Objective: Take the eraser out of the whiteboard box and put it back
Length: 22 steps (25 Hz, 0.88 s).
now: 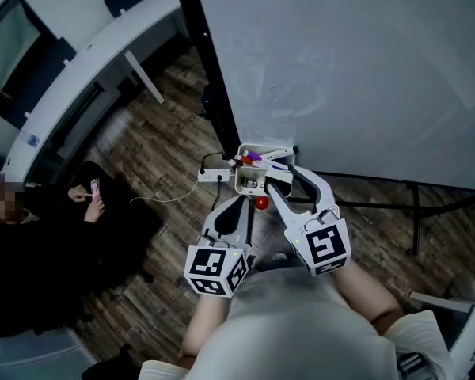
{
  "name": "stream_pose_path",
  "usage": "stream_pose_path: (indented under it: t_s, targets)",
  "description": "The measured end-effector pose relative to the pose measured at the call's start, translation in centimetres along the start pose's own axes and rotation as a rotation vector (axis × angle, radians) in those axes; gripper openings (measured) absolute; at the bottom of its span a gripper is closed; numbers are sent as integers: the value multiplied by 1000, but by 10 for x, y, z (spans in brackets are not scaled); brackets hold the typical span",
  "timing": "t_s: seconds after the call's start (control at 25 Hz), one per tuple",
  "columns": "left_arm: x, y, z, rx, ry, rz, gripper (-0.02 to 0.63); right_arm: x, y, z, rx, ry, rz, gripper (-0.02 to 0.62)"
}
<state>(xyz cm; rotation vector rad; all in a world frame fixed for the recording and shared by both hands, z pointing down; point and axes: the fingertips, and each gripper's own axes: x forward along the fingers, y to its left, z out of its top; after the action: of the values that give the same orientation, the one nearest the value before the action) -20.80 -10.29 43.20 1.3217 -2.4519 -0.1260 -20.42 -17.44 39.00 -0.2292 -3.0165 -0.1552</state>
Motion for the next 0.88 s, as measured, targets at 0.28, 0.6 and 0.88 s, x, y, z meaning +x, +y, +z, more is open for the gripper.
stream_pose_path:
  t_s: [0.28, 0.6, 0.88]
  targets:
    - [-3, -3, -1, 4, -5, 4, 1, -4, -1, 9, -6, -21, -7, 199]
    - [-7, -6, -1, 14, 1, -2, 2, -6, -3, 20, -25, -54, -15, 198]
    - [-13, -6, 0, 26, 1, -4, 1, -8, -2, 31, -44, -81, -30, 196]
